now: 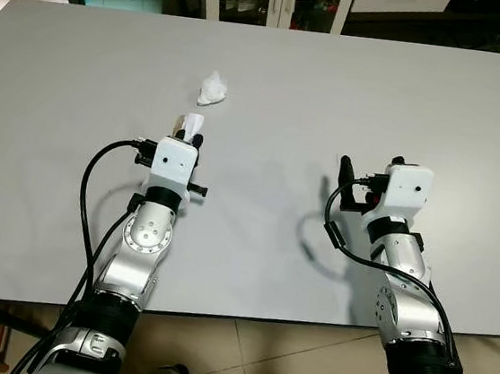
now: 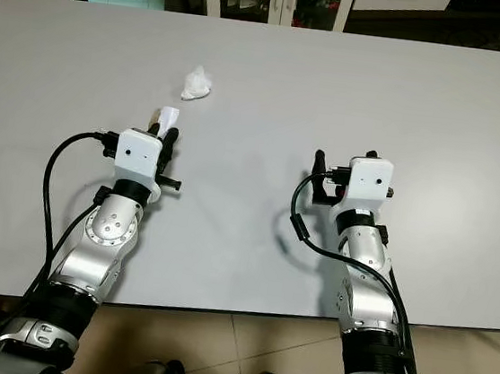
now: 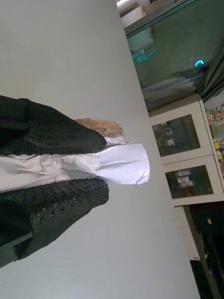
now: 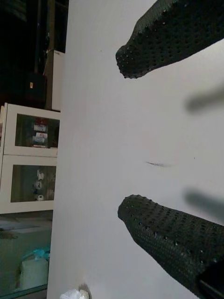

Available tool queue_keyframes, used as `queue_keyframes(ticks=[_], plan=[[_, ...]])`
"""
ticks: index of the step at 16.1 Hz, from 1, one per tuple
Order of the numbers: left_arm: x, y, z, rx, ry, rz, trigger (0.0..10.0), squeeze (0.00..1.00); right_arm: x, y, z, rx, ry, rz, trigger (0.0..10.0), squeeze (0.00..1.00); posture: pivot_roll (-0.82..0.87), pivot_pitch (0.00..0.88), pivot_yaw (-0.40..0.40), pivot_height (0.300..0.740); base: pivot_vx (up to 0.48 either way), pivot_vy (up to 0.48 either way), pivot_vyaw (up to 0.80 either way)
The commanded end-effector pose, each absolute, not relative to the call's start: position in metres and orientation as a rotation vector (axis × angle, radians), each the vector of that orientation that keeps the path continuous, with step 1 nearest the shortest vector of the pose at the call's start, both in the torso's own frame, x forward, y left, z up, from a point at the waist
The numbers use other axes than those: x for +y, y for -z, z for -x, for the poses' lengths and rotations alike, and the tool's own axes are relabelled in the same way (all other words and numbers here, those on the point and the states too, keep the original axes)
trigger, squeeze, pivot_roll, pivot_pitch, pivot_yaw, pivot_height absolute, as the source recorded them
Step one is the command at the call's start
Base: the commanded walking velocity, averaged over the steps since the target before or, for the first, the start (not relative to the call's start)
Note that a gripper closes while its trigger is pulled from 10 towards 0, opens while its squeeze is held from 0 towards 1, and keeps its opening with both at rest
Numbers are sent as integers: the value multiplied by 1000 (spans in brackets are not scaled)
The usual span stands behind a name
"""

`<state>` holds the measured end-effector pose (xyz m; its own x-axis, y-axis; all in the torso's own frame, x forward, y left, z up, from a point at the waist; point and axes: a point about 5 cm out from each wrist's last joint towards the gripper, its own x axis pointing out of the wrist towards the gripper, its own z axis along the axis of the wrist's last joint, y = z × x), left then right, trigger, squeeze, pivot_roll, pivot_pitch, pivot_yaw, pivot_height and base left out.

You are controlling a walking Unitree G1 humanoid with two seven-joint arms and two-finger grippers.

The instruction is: Picking trash to rubbish bin

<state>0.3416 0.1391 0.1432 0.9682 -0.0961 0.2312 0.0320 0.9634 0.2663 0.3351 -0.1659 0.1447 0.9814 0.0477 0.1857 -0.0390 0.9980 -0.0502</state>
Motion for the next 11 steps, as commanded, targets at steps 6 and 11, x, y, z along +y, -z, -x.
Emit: queue_keyframes(ticks=[6, 11], plan=[[139, -145, -340, -249, 64, -253, 10000, 0, -175, -148, -335, -191, -15, 47, 10000, 0, 7, 154, 8, 740, -244, 0, 0], [136, -145, -340, -253, 73, -248, 10000, 0, -174, -145, -333, -180, -19, 50, 10000, 0, 2, 142, 10, 740, -244, 0, 0]])
